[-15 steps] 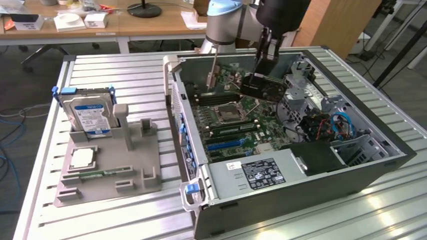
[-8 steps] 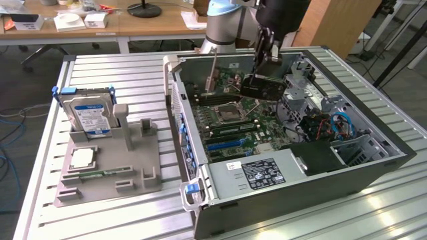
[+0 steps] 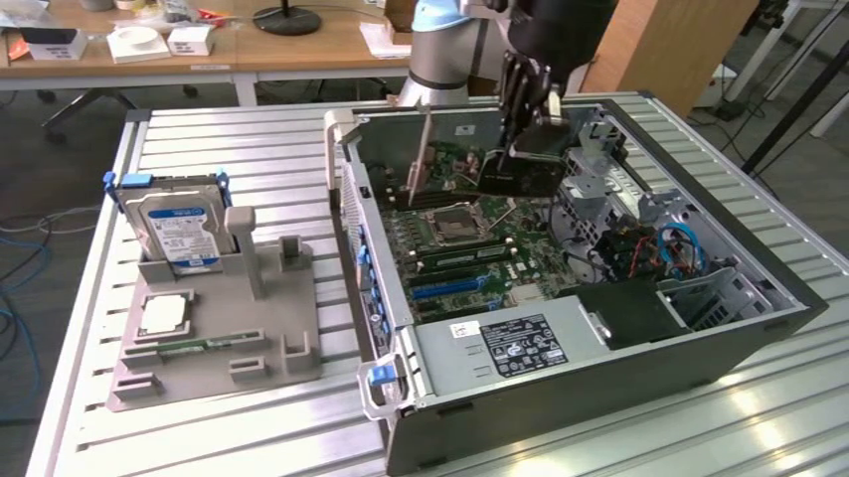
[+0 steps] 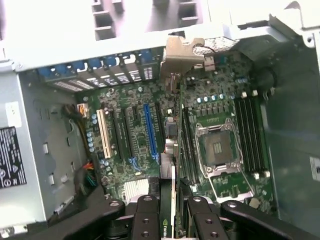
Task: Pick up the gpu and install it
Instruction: 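Insert the gpu into the slot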
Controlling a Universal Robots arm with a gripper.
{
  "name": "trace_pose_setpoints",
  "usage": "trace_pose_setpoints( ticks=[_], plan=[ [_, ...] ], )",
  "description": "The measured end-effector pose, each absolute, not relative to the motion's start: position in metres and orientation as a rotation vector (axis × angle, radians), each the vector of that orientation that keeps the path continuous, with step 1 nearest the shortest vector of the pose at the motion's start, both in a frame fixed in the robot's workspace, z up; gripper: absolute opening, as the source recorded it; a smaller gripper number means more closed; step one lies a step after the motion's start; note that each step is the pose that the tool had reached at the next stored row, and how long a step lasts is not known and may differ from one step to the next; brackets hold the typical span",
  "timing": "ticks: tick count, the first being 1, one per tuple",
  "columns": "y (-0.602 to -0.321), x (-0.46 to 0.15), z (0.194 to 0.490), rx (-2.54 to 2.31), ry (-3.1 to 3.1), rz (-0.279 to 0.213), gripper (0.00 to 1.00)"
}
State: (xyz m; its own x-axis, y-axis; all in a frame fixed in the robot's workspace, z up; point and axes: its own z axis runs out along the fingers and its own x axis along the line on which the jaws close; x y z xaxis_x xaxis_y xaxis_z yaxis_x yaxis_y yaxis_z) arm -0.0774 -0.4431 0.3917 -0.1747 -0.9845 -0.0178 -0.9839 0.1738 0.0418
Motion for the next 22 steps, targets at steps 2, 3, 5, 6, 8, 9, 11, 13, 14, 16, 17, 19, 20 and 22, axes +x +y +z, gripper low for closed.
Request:
trace_pose_setpoints(
  ticks=[2, 3, 5, 6, 8, 9, 11, 13, 14, 16, 17, 19, 20, 22],
  plan=[
    [-0.4431, -0.0774, 0.3914, 2.051, -2.36, -0.068, 0.26],
    [-0.4431, -0.0774, 0.3911, 2.073, -2.341, -0.067, 0.26],
    [-0.4431, -0.0774, 0.3908, 2.115, -2.301, -0.067, 0.26],
    [-0.4431, -0.0774, 0.3906, 2.136, -2.282, -0.067, 0.26],
    [-0.4431, -0.0774, 0.3904, 2.174, -2.244, -0.066, 0.26],
    [-0.4431, -0.0774, 0.3904, 2.179, -2.239, -0.066, 0.26],
    [-0.4431, -0.0773, 0.3903, 2.181, -2.238, -0.066, 0.26],
    [-0.443, -0.0774, 0.3899, 2.188, -2.235, -0.06, 0.26],
    [-0.443, -0.0774, 0.3897, 2.194, -2.235, -0.055, 0.26],
    [-0.4429, -0.0774, 0.389, 2.207, -2.233, -0.043, 0.26],
    [-0.4429, -0.0774, 0.3888, 2.213, -2.231, -0.039, 0.26],
    [-0.4429, -0.0774, 0.3885, 2.224, -2.225, -0.034, 0.26],
    [-0.4429, -0.0774, 0.3882, 2.23, -2.221, -0.032, 0.26],
    [-0.4429, -0.0777, 0.3879, 2.239, -2.215, -0.027, 0.26]
  ],
)
